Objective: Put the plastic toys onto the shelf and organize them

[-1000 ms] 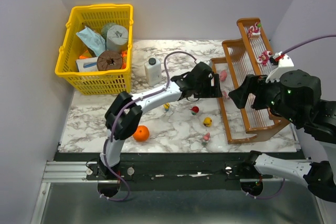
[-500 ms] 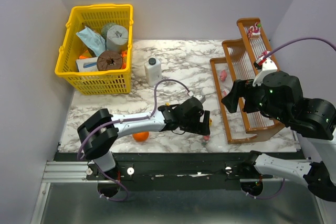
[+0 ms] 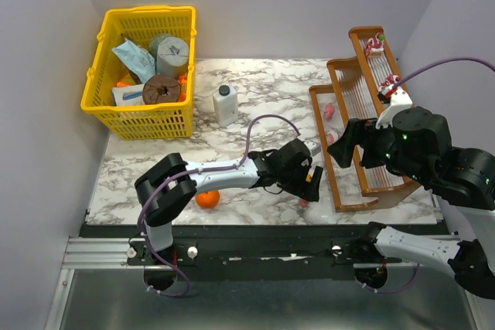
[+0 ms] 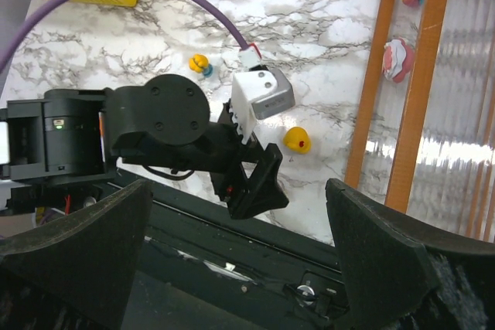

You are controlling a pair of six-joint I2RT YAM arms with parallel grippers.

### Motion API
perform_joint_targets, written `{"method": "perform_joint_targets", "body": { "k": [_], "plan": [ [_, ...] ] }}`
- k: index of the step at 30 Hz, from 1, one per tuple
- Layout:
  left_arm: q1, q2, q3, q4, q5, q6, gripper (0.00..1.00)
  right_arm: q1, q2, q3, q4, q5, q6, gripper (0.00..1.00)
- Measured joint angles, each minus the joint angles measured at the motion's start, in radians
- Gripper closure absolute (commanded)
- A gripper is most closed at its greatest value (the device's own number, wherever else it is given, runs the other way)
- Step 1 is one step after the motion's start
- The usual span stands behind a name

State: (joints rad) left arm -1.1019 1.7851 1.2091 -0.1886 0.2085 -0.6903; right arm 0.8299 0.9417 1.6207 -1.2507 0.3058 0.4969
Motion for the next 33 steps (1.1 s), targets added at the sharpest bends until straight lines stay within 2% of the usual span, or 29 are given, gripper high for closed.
{"method": "perform_joint_targets", "body": {
  "k": [6, 13, 27, 33],
  "plan": [
    [0.0, 0.034, 0.003, -0.05, 0.033, 0.041, 0.14, 0.0, -0.005, 0.0, 0.0, 0.0, 0.006, 0.0],
    [0.0, 0.055, 0.009, -0.065, 0.061, 0.059, 0.25, 0.0, -0.007, 0.0, 0.0, 0.0, 0.012, 0.0],
    [0.0, 0.099, 0.019, -0.07, 0.09, 0.058, 0.35, 0.0, 0.0, 0.0, 0.001, 0.001, 0.011, 0.0],
    [0.0, 0.1, 0.028, -0.074, 0.092, 0.058, 0.44, 0.0, 0.002, -0.001, 0.002, 0.001, 0.011, 0.0]
  ]
}}
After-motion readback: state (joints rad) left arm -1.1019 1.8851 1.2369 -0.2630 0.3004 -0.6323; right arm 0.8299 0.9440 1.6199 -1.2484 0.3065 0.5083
